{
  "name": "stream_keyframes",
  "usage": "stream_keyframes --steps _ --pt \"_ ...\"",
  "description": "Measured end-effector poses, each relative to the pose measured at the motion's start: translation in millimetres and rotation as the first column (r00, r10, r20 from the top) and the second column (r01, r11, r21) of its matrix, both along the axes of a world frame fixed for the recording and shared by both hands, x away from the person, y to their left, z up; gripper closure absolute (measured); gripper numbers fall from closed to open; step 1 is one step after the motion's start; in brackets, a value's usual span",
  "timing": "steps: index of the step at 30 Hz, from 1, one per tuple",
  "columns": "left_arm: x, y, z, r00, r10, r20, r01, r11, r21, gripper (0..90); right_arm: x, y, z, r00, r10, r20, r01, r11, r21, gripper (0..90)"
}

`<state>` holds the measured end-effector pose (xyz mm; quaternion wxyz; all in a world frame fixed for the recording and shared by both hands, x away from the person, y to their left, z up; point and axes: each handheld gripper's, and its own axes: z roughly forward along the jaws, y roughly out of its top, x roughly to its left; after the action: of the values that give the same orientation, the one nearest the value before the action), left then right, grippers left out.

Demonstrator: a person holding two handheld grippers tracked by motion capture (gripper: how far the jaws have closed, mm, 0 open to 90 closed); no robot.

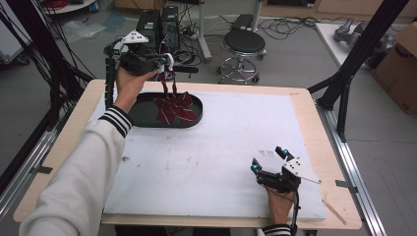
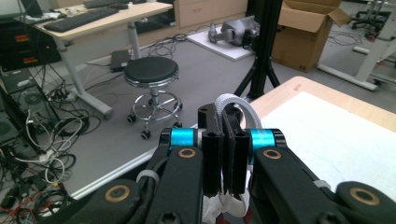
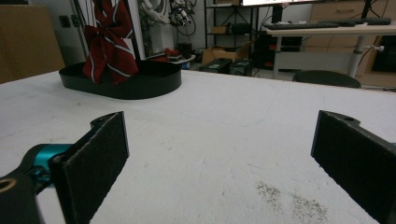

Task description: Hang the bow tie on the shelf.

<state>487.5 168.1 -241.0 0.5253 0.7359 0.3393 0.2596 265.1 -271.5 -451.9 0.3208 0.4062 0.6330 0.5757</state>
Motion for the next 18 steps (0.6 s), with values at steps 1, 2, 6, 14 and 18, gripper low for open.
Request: stream_keyframes --steps 1,2,6,14,18 --pt "2.2 -0.2 0.3 1.0000 0.005 -0.001 -0.005 1.0000 0.003 87.3 0.0 0.1 0.0 1.0000 -0.001 0.000 0.001 1.000 0.001 3.0" --pt "4.2 -0.6 0.2 0.9999 0.011 -0.001 -0.011 0.9999 0.002 87.3 0.0 0.0 0.0 1.0000 0.000 0.000 0.000 1.000 0.001 3.0" --pt "11.5 0.5 1.2 0.9995 0.032 0.003 -0.032 0.9995 0.004 87.3 0.0 0.0 0.0 1.0000 0.000 0.000 0.000 1.000 0.000 3.0" --pt "20.8 2.7 2.4 0.9988 0.049 -0.001 -0.049 0.9987 0.012 87.2 0.2 -0.1 0.1 1.0000 -0.001 -0.001 0.001 1.000 0.001 3.0" --pt "25.9 3.4 -7.8 0.9971 0.069 -0.033 -0.068 0.9971 0.035 87.2 0.3 -0.1 0.0 1.0000 0.000 0.000 0.000 1.000 -0.003 3.0"
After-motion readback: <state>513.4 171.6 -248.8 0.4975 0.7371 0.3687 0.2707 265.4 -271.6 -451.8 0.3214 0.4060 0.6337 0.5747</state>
